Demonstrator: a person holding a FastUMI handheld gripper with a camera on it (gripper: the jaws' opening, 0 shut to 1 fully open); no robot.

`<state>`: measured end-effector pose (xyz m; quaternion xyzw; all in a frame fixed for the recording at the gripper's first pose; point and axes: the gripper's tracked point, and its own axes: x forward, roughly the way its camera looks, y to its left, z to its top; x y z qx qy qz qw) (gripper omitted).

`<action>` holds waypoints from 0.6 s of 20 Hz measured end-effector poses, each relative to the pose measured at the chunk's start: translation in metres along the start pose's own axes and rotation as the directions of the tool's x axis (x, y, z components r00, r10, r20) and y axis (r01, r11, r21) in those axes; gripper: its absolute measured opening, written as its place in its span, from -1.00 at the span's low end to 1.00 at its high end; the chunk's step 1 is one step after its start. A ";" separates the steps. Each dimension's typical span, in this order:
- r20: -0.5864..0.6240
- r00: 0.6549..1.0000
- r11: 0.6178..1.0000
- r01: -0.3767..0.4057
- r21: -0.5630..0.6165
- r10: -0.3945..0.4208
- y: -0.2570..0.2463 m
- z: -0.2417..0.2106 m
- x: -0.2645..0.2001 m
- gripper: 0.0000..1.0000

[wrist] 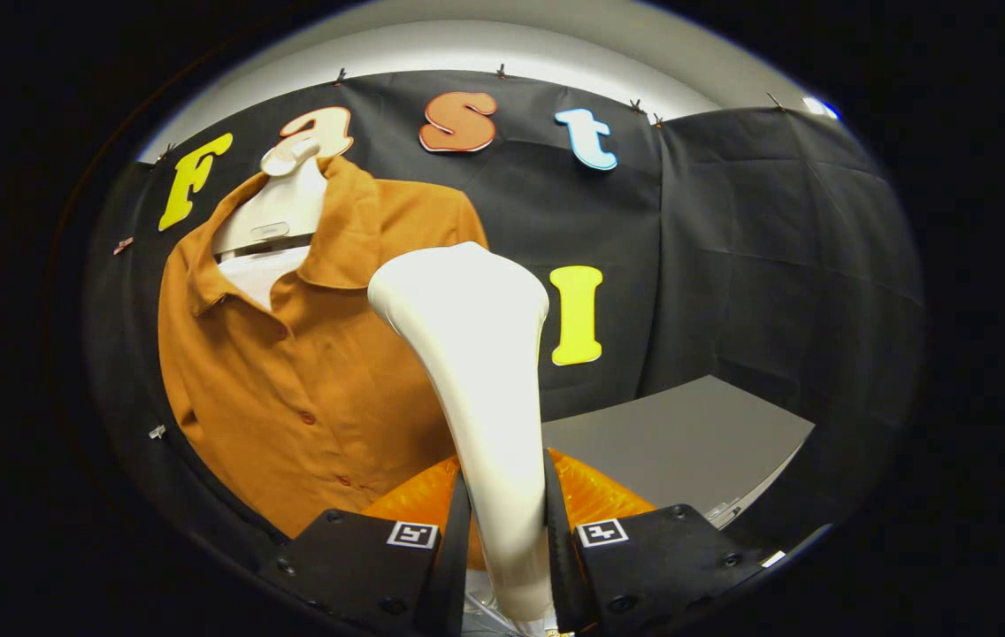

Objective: Iron the clothes twice with a garment steamer, once on the left side and once on the right side.

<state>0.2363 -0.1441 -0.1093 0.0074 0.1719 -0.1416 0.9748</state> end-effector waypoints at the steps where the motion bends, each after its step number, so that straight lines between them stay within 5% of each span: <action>1: -0.008 1.000 1.000 -0.004 0.000 0.004 0.008 -0.003 0.003 -0.16; 6: -0.030 0.999 0.999 -0.018 -0.027 0.017 0.043 -0.008 0.014 -0.15; 12: -0.025 0.998 0.993 0.057 -0.100 -0.060 0.054 -0.012 0.025 -0.15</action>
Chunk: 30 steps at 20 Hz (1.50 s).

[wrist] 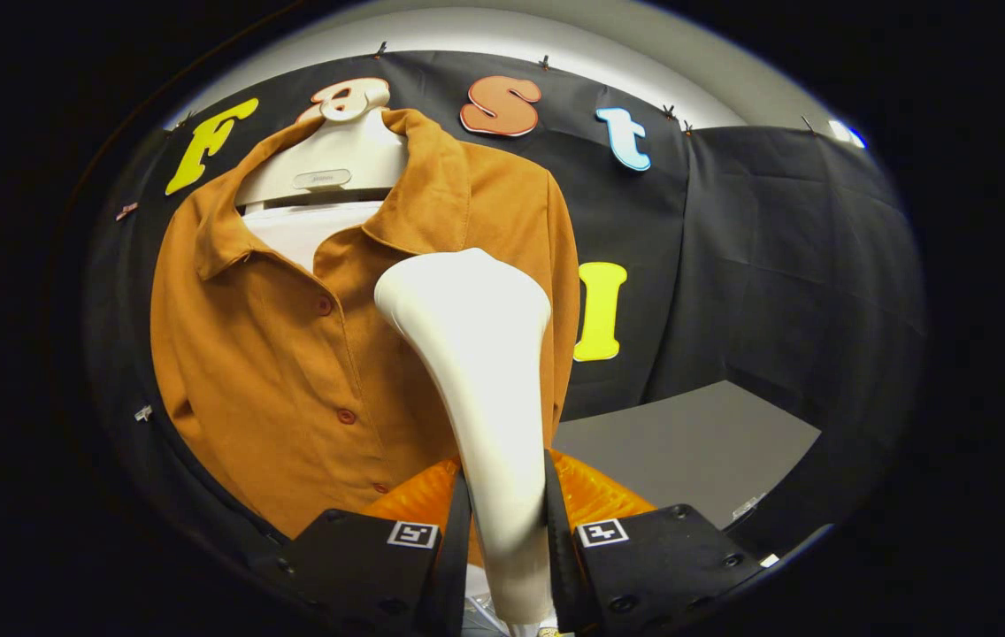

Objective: Iron the clothes twice with a garment steamer, once on the left side and once on the right side.

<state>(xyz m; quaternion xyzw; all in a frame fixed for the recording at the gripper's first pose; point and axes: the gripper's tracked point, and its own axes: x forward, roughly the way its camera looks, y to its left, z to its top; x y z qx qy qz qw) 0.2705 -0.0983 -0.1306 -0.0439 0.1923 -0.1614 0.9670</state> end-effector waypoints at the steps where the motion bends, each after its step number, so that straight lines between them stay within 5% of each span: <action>1: -0.006 1.000 1.000 0.006 -0.016 -0.006 0.002 -0.003 0.002 -0.15; 14: -0.092 0.992 0.993 0.083 -0.086 -0.091 0.014 -0.035 0.018 -0.15; 30: -0.292 0.949 0.988 0.087 -0.131 -0.122 0.013 -0.112 0.033 -0.15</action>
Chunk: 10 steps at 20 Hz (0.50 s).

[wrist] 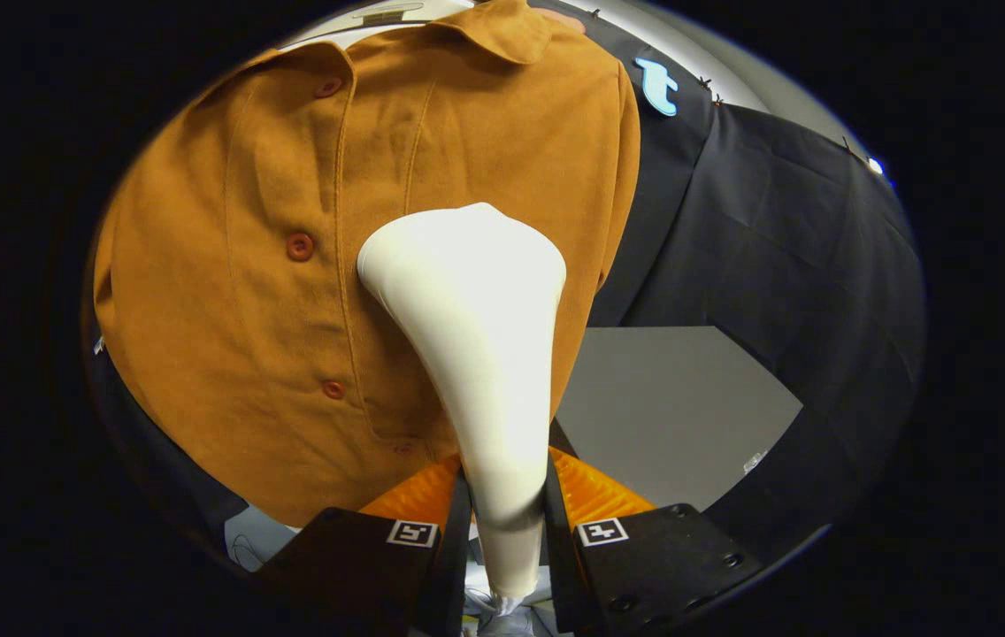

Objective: Iron the clothes twice with a garment steamer, once on the left side and once on the right side.

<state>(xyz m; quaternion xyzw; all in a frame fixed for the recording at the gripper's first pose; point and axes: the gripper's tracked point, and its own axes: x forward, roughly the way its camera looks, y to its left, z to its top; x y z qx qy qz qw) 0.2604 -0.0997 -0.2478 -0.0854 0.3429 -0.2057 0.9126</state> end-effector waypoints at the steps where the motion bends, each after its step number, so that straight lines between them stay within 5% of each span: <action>1: -0.013 1.000 1.000 -0.001 -0.004 0.001 0.000 -0.004 0.003 -0.15; 10: -0.144 0.989 1.000 -0.023 -0.006 0.022 0.001 -0.052 0.033 -0.15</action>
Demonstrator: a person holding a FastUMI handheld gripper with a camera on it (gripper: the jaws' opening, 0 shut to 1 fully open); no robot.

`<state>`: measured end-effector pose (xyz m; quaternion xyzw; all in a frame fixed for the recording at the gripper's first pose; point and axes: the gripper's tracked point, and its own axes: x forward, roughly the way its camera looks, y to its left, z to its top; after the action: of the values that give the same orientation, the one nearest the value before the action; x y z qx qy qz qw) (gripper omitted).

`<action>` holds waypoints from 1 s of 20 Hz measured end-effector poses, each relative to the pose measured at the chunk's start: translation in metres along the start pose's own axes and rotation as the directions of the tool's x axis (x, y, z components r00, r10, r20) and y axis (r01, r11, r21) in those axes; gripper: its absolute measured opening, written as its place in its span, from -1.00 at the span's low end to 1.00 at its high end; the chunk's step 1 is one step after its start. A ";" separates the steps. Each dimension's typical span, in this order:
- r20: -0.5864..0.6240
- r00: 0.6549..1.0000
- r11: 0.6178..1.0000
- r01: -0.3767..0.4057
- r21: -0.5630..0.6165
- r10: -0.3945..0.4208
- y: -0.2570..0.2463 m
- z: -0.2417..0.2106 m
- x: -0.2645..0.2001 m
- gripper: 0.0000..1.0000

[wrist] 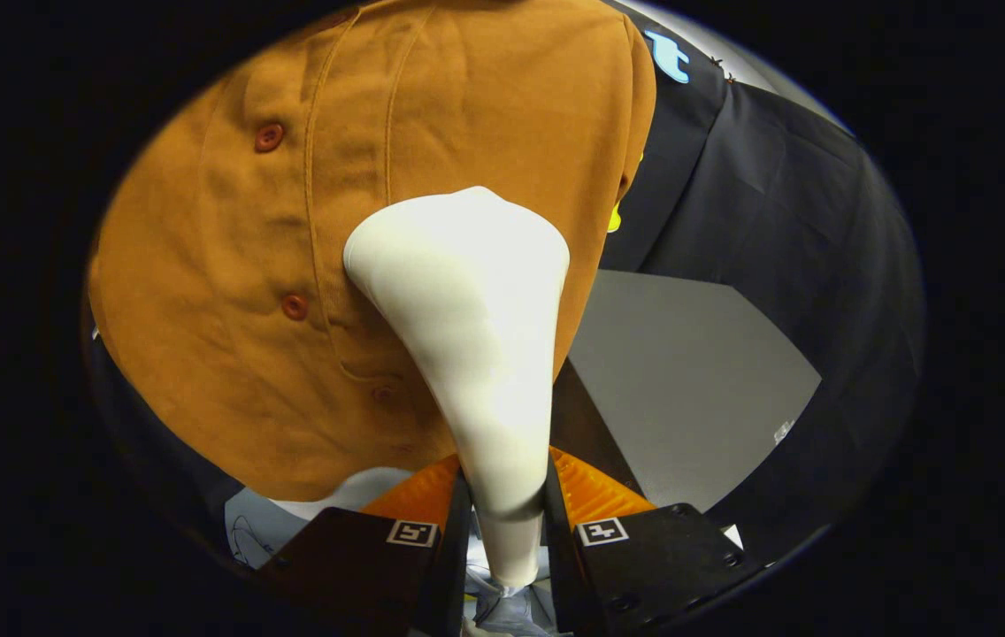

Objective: Iron the clothes twice with a garment steamer, once on the left side and once on the right side.

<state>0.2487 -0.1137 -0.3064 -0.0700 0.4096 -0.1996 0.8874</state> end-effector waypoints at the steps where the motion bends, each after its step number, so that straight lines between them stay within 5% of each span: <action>1: -0.014 1.000 1.000 -0.002 -0.003 0.002 0.000 -0.004 0.003 -0.15; 11: -0.098 0.995 0.999 -0.036 -0.001 0.036 -0.002 -0.024 0.009 -0.15; 20: 0.130 0.991 0.997 -0.043 0.067 0.034 0.000 0.019 -0.014 -0.15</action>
<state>0.2550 -0.1089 -0.2843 -0.0439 0.3458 -0.1917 0.9175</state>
